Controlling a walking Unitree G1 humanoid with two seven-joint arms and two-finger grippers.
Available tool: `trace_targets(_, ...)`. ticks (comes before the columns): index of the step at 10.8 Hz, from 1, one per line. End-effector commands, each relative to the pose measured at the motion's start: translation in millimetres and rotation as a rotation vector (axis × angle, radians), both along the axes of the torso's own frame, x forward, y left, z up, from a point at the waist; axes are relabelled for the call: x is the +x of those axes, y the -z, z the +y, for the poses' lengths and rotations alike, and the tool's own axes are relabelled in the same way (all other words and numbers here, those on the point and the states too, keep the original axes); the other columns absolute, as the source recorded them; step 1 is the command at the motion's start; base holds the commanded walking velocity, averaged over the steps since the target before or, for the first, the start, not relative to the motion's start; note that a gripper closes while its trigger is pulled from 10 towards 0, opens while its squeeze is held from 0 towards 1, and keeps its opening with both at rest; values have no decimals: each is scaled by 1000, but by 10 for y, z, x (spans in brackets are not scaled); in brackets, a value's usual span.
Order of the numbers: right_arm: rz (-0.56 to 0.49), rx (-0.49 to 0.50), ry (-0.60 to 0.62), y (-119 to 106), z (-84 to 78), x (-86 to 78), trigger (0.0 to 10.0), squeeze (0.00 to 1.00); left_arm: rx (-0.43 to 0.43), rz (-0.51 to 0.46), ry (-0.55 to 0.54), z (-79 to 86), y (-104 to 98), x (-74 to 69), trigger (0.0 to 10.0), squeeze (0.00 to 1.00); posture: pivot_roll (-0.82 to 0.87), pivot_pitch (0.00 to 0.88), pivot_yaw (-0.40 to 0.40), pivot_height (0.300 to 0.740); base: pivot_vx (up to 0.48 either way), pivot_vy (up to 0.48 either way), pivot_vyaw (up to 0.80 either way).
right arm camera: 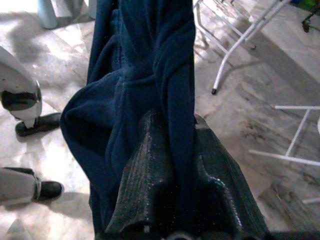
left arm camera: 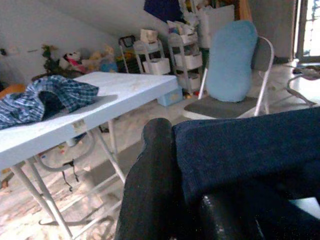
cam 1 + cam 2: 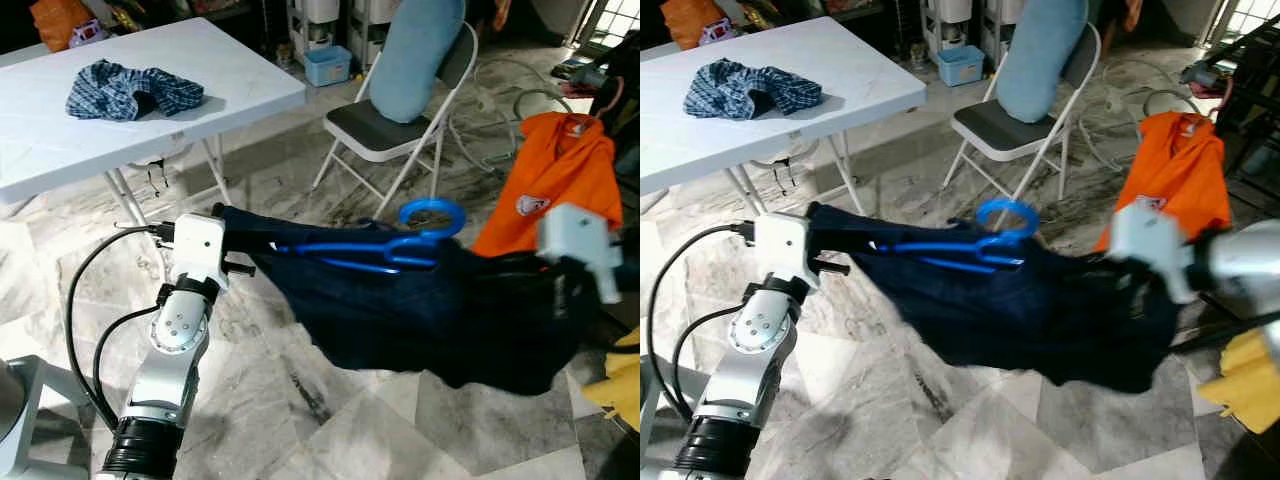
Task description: Hang hanger
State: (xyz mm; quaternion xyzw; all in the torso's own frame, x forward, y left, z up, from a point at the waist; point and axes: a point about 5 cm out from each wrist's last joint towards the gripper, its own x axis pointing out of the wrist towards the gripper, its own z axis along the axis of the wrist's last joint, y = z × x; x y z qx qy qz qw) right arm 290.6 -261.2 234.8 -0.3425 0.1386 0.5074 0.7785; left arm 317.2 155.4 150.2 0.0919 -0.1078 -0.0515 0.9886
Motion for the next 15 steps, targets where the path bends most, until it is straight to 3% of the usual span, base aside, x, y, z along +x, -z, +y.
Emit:
trace_targets(1, -10, -24, 81, -166, -264, -29, 10000, 0, -8, 59, -140, 362, 77, 0, 0, 0, -90, 101, 46, 740, 0, 0, 0)
trace_targets(4, -1, 79, 41, -278, -214, -21, 10000, 0, 1, 135, -99, 320, 213, -15, 0, 0, -84, 98, 47, 740, 0, 0, 0)
trace_targets(7, 57, 233, -79, -524, -173, -150, 10000, 0, -9, 175, -65, 283, 273, -9, 0, 0, -92, 96, 45, 740, 0, 0, 0)
trace_targets(10, 20, 397, -4, -539, -189, -46, 10000, 0, -34, 172, -32, 186, 272, -8, 0, 0, -93, 95, 44, 740, 0, 0, 0)
trace_targets(12, -34, 522, 77, -292, 113, 132, 10000, 0, -55, 166, -43, 170, 272, -5, 0, 0, -89, 92, 43, 740, 0, 0, 0)
trace_targets(13, -100, 607, 171, -132, 407, 284, 10000, 0, -53, 170, -40, 135, 287, -9, 0, 0, -81, 92, 42, 740, 0, 0, 0)
trace_targets(14, -140, 684, 265, -31, 654, 399, 10000, 0, -52, 182, -28, 106, 308, -19, 1451, 114, -74, 92, 39, 740, 0, 0, 0)
trace_targets(15, -178, 670, 298, 54, 802, 436, 10000, 0, -45, 198, 9, 66, 337, -43, 10000, 1000, -67, 92, 35, 740, 0, 0, 0)
